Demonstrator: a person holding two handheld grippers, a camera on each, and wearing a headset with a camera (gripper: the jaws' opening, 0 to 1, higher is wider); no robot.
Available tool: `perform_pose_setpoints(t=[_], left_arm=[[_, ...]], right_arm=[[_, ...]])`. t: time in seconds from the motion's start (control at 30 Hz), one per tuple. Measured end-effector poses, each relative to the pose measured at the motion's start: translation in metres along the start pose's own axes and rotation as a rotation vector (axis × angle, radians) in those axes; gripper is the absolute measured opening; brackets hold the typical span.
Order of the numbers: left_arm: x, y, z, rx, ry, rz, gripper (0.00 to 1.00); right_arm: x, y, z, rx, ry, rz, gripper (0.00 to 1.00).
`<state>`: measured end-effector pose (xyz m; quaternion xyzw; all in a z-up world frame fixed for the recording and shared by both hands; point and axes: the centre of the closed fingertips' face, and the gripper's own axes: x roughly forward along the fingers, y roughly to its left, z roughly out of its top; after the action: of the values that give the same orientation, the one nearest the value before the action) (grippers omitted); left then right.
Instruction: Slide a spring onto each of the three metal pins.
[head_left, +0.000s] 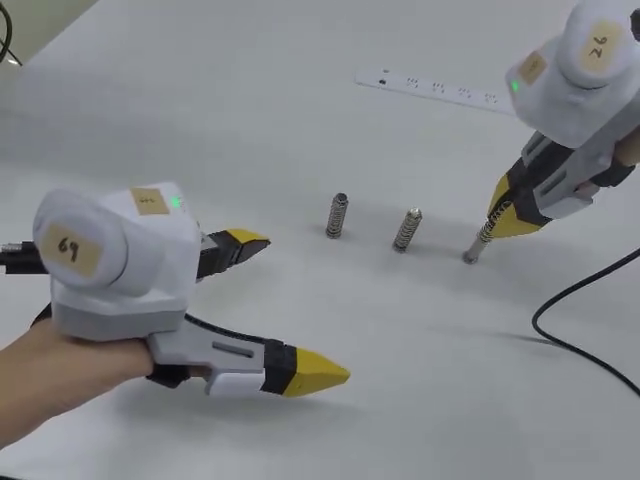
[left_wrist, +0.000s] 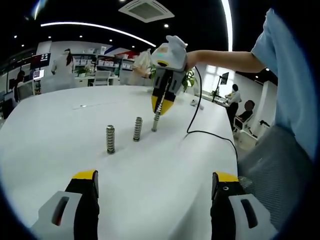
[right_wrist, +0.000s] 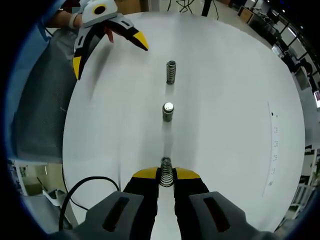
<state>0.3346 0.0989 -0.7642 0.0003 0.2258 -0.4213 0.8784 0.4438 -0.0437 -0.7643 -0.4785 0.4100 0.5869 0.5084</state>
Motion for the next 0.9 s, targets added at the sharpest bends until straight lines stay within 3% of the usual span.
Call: perform_pose_setpoints(t=[0.9], left_arm=[[0.0, 0.003, -0.001, -0.016, -0.001, 0.004, 0.91]], right_arm=[[0.023, 0.0, -0.006, 0.015, 0.008, 0.036, 0.08]])
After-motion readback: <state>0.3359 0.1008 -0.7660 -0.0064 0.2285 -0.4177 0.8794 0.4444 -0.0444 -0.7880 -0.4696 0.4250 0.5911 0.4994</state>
